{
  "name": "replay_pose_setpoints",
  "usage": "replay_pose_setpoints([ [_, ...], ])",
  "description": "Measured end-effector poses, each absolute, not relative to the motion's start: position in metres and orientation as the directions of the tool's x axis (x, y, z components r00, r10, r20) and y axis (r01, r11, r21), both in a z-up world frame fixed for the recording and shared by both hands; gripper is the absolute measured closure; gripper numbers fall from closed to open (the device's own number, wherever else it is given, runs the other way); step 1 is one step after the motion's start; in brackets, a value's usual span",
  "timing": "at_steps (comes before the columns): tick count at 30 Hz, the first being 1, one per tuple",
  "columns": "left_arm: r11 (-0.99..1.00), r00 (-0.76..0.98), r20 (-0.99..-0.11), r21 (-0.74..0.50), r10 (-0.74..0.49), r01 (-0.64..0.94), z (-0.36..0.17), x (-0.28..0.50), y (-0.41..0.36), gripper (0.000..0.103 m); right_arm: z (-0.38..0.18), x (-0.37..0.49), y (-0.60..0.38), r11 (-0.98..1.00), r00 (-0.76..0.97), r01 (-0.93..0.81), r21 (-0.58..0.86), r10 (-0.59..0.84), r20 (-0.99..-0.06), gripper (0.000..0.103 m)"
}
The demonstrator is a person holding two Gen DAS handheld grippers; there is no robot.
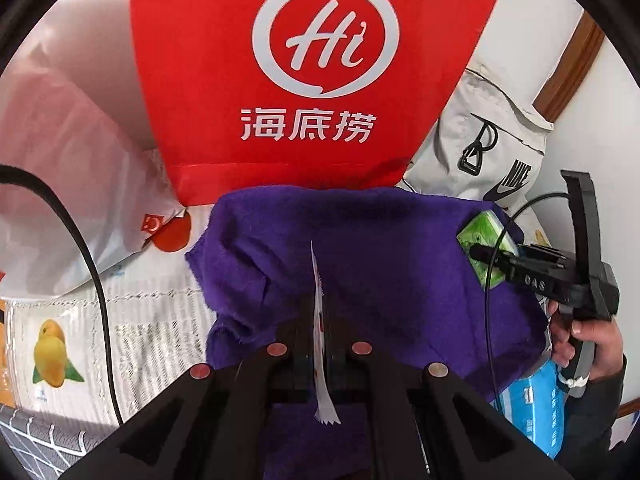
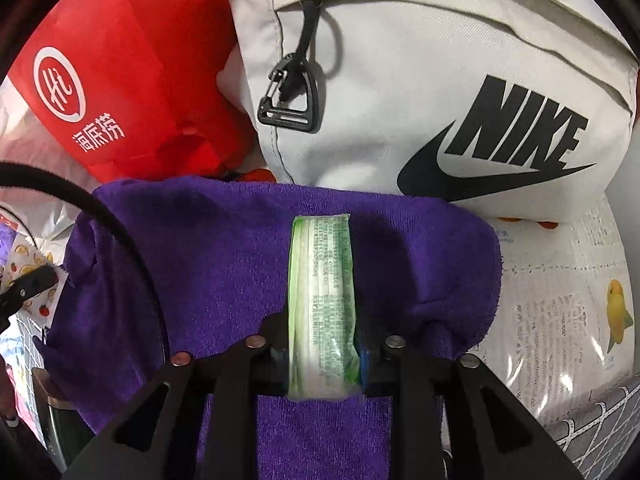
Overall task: Organize soft objects
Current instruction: 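Carry both onto the purple towel, opening the right then the left gripper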
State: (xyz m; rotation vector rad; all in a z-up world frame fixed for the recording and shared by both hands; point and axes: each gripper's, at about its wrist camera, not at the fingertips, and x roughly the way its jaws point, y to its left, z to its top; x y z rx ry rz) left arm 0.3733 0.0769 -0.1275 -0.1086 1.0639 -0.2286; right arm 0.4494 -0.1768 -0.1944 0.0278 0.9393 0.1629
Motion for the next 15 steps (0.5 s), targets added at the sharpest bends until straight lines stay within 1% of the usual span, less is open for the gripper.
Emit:
replay_pose_setpoints([
  [1,0.971,0.46,-0.856,-0.197,-0.237,0.135,-0.129,0.377,0.075,0.098,-0.193,0.448,-0.175,0.989,0.583,-0.128,0.08,0.14,-0.8,0.05],
  [2,0.971,0.459,-0.856,-0.197,-0.238,0.136,-0.13,0.38,0.074,0.098,-0.191,0.446,-0.175,0.99,0.595,-0.125,0.066,0.128,-0.793,0.047],
  [7,0.966,0.426,-0.867,-0.221,-0.259,0.138,-0.14,0.399,0.07,0.098,-0.178,0.432,-0.176,0.99,0.623,-0.136,0.04,0.117,-0.773,0.046],
  [13,0.972,0.417,-0.878,-0.206,-0.235,0.114,-0.151,0.417,0.072,0.098,-0.153,0.394,-0.185,0.99,0.673,-0.139,0.038,0.122,-0.729,0.046],
  [15,0.972,0.416,-0.878,-0.211,-0.237,0.108,-0.153,0.422,0.071,0.098,-0.143,0.375,-0.187,0.987,0.697,-0.15,0.059,0.148,-0.701,0.043],
])
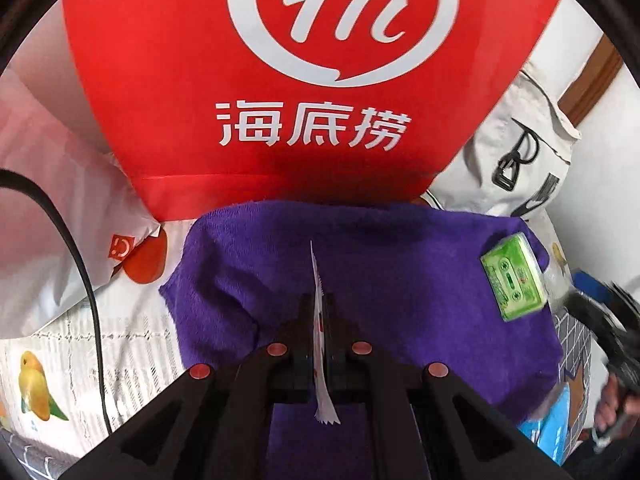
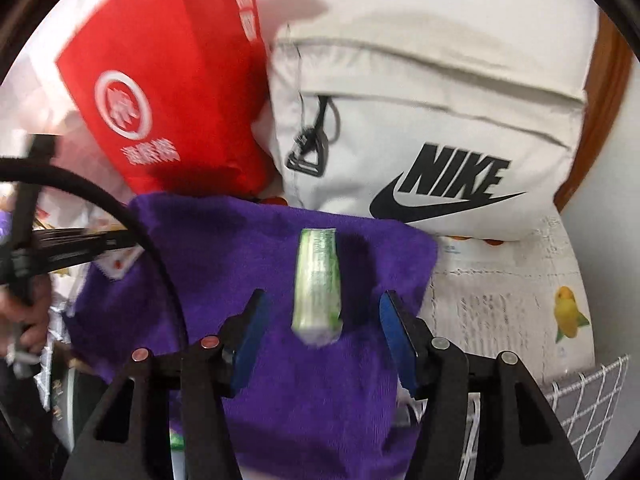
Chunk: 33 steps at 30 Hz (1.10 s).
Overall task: Organize soft objects
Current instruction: 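Carry both onto the purple towel, opening the right then the left gripper, then move the right gripper to the white sponge and grasp it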
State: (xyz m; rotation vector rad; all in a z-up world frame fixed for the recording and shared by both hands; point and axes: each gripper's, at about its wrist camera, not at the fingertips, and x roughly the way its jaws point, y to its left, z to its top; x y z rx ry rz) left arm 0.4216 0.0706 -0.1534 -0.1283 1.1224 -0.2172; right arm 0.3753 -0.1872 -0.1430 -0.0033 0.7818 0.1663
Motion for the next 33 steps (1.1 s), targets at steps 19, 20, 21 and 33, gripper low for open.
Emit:
replay_pose_setpoints([
  [19,0.977,0.374,-0.904,-0.172,-0.207,0.124,-0.173,0.438,0.048,0.075,-0.143,0.277,-0.185,0.975,0.726,-0.178,0.135,0.223,-0.651,0.036],
  [20,0.979,0.378,-0.904,-0.168,-0.2,0.117,-0.171,0.438,0.048,0.067,-0.145,0.272,-0.185,0.975,0.725,-0.175,0.136,0.222,-0.652,0.036],
  [21,0.98,0.384,-0.903,-0.166,-0.195,0.107,-0.169,0.438,0.049,0.058,-0.147,0.268,-0.184,0.974,0.722,-0.177,0.141,0.226,-0.654,0.036],
  [33,0.991,0.446,-0.886,-0.086,-0.125,0.107,-0.13,0.411,0.05,0.047,-0.159,0.237,-0.168,0.97,0.71,-0.204,0.134,0.24,-0.662,0.036],
])
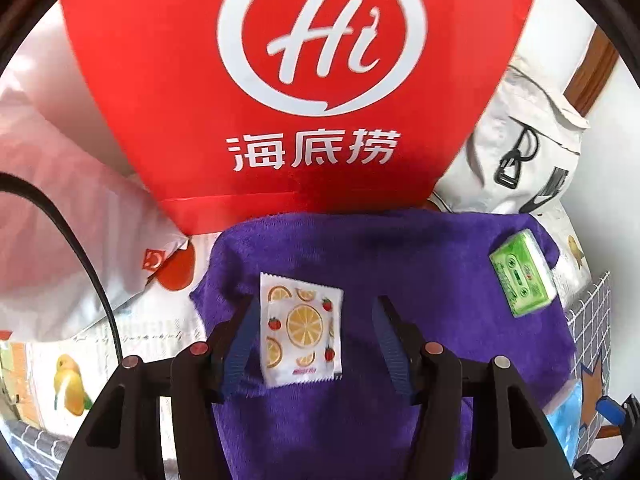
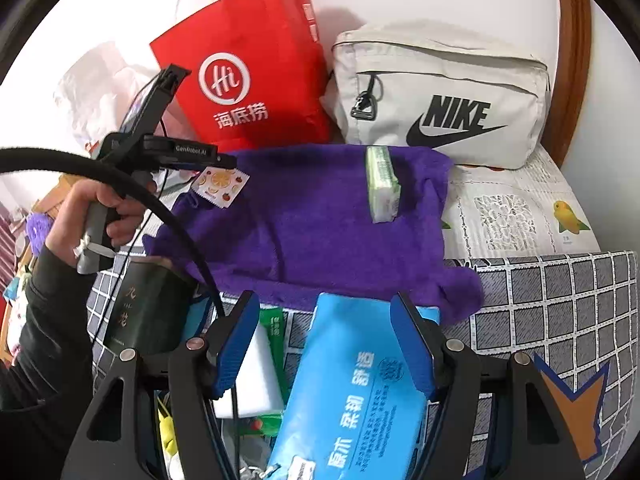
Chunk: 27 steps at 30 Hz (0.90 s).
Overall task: Organize soft objects
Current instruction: 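Move the right gripper to the white sponge and grasp it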
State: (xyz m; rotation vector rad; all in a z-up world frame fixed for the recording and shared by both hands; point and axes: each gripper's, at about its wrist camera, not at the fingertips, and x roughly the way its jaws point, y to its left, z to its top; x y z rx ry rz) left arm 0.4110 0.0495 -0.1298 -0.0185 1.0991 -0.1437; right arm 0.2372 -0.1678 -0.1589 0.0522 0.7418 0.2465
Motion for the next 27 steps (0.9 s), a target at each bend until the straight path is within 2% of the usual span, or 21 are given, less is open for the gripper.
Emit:
replay_pose_setpoints([
  [13,0.988,0.467,-0.877,-0.047,-0.112,0.148,-0.097,0.349,0.063,0.046,-0.182,0.212,-0.114,0.936,0.631,-0.337,0.103,0.305,-0.713,0.036],
  [19,0.99,0.477,-0.874,-0.028,-0.092,0.141,-0.085,0.32,0.076,0.046,-0.162,0.18,-0.087,0.875,0.601,-0.457,0.161,0.437,-0.669,0.036],
  [21,0.99,0.489,-0.868,-0.029,-0.092,0.136,-0.078,0.307,0.084,0.046,-0.153,0.169,-0.078,0.86,0.602,-0.489,0.148,0.455,-0.656,0.031],
  [22,0.991,0.496,-0.863,-0.03,-0.093,0.133,-0.074,0.3,0.089,0.046,-0.151,0.167,-0.074,0.859,0.608,-0.495,0.135,0.453,-0.652,0.025],
  [23,0.991,0.504,-0.859,-0.033,-0.094,0.129,-0.071,0.293,0.093,0.045,-0.152,0.166,-0.071,0.863,0.616,-0.491,0.117,0.439,-0.653,0.024],
  [27,0.993,0.534,-0.841,-0.034,-0.09,0.115,-0.061,0.261,0.106,0.042,-0.175,0.186,-0.067,0.905,0.629,-0.424,0.029,0.318,-0.709,0.024],
])
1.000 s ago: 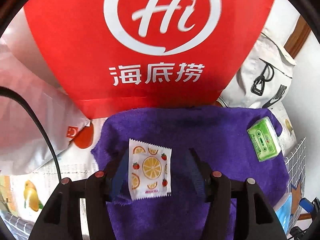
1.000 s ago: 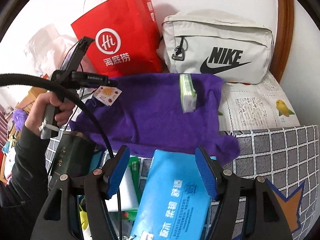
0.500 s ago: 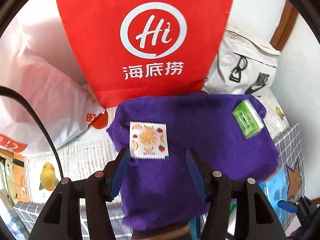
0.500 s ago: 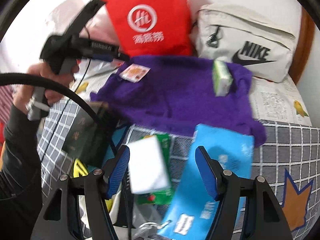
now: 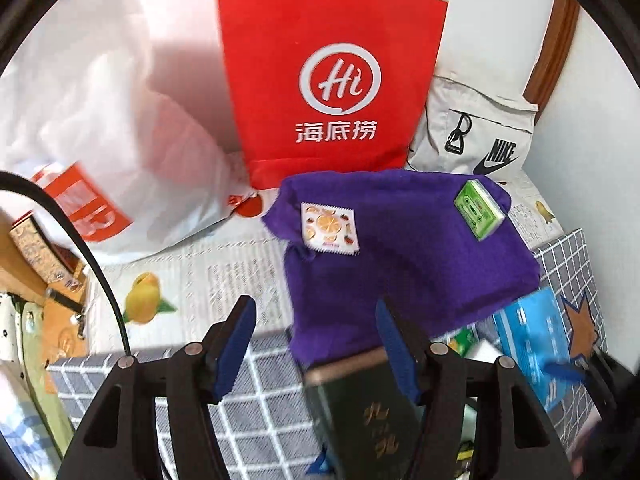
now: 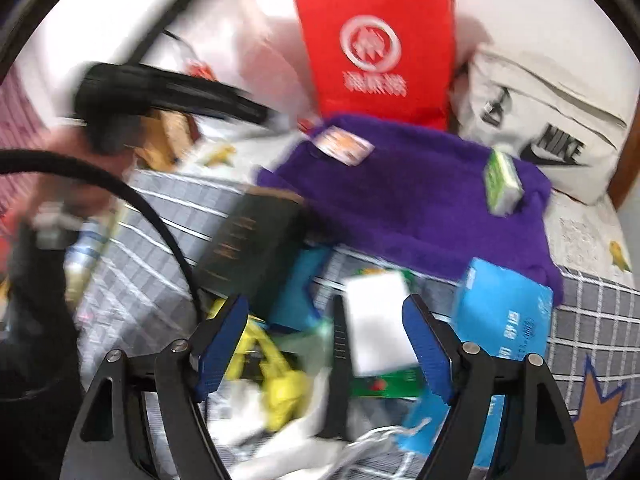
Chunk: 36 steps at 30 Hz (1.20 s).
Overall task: Organize soft objects
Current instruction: 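Move the right gripper to the white sponge and grasp it, then grasp a white tissue by the yellow pouch with the left gripper while the right holds the sponge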
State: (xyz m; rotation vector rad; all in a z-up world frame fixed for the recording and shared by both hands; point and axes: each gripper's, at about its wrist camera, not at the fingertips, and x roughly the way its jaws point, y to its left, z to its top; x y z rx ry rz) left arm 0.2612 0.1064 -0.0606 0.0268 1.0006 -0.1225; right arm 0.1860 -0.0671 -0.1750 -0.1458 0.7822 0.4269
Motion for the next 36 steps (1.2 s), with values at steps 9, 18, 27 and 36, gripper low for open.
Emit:
replay_pose_setpoints([
  [9,0.995,0.571,-0.816,-0.056,-0.093,0.083,-0.058,0.192,0.137,0.039,-0.227,0.239,-0.074,0.923,0.537,-0.383,-0.027,0.199,-0.82,0.032],
  [18,0.994,0.549,-0.829,-0.089,-0.106,0.058,-0.077,0.158,0.146,0.039,-0.23,0.244,-0.067,0.905,0.534,-0.416,-0.085,0.167,-0.829,0.054],
  [27,0.978,0.5,-0.841,-0.164,-0.206,0.127,-0.109,0.128,0.117,0.039,-0.193,0.207,-0.092,0.93,0.602,-0.367,0.016,0.251,-0.758,0.054],
  [36,0.947,0.433,-0.853,-0.19,-0.29,0.26,-0.133,0.083,0.056,0.039,-0.175,0.164,-0.117,0.948,0.67,-0.317,0.039,0.253,-0.698,0.054],
])
